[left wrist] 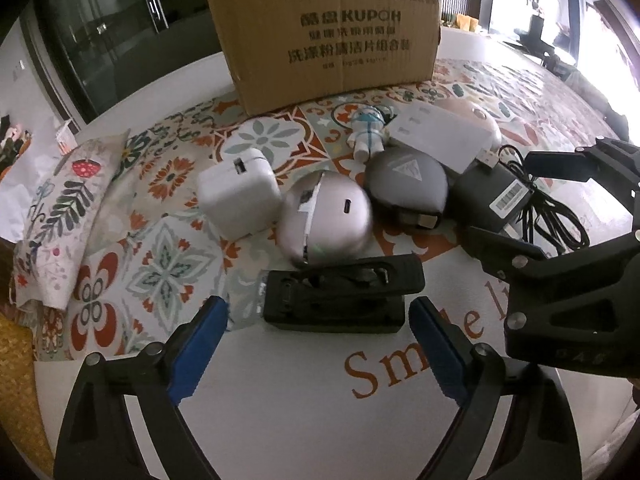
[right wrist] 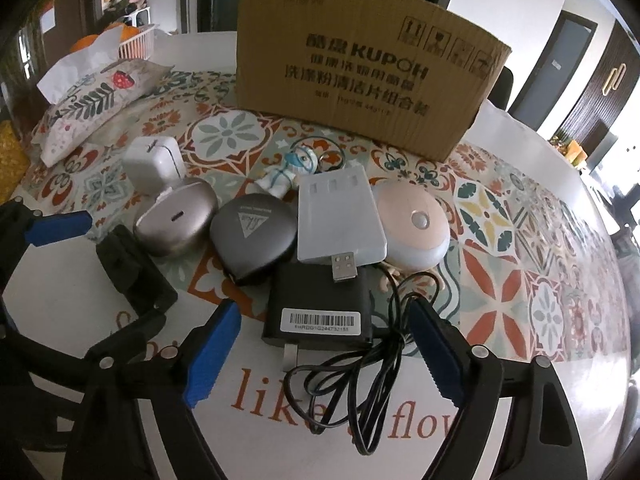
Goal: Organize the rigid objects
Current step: 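Grasp the black power bank with the left tool while the right tool grasps the black adapter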
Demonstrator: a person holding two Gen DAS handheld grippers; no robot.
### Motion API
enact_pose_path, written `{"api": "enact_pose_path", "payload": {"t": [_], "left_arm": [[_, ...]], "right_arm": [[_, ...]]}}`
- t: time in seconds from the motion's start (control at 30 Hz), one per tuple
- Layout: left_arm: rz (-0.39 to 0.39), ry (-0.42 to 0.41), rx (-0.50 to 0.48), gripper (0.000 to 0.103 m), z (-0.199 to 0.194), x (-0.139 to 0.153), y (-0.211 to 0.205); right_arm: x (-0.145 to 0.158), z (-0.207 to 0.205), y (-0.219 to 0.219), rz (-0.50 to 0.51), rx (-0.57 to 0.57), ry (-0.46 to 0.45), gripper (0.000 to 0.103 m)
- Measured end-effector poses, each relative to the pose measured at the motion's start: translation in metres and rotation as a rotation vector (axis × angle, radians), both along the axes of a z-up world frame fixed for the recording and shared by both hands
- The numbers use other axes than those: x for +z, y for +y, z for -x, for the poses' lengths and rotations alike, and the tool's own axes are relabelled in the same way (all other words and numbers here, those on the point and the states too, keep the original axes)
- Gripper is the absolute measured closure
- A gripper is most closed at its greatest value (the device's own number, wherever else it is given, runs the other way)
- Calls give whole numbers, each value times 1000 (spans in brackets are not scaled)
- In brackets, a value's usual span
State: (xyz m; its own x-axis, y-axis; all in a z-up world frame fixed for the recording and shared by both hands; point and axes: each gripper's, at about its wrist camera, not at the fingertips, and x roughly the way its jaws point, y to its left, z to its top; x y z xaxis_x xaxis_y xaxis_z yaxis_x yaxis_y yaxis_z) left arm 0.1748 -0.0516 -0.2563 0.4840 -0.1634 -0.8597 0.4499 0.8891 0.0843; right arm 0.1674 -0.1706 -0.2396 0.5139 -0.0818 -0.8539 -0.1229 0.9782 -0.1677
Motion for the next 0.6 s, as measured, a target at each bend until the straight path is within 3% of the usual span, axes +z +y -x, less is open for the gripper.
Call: {"api": "enact_pose_path", "payload": {"t": [0.23, 0.3, 0.4, 0.47, 0.6], "left_arm": [[-8, -32, -8, 12, -1, -3, -4], [6, -29, -10, 18, -1, -3, -3], [25, -17, -4, 30, -2, -3, -2], [22, -13, 1, 30, -2, -2, -2], [11, -6, 6, 31, 1, 0, -2]], "right_arm": [[-9, -4, 1, 1, 16, 13, 25], [-11, -5, 1, -6, 17, 15, 26], [-13, -6, 1, -2, 15, 18, 36], [-14, -6, 2, 4, 24, 24, 43], [-14, -3, 1, -9, 23, 34, 43]]}}
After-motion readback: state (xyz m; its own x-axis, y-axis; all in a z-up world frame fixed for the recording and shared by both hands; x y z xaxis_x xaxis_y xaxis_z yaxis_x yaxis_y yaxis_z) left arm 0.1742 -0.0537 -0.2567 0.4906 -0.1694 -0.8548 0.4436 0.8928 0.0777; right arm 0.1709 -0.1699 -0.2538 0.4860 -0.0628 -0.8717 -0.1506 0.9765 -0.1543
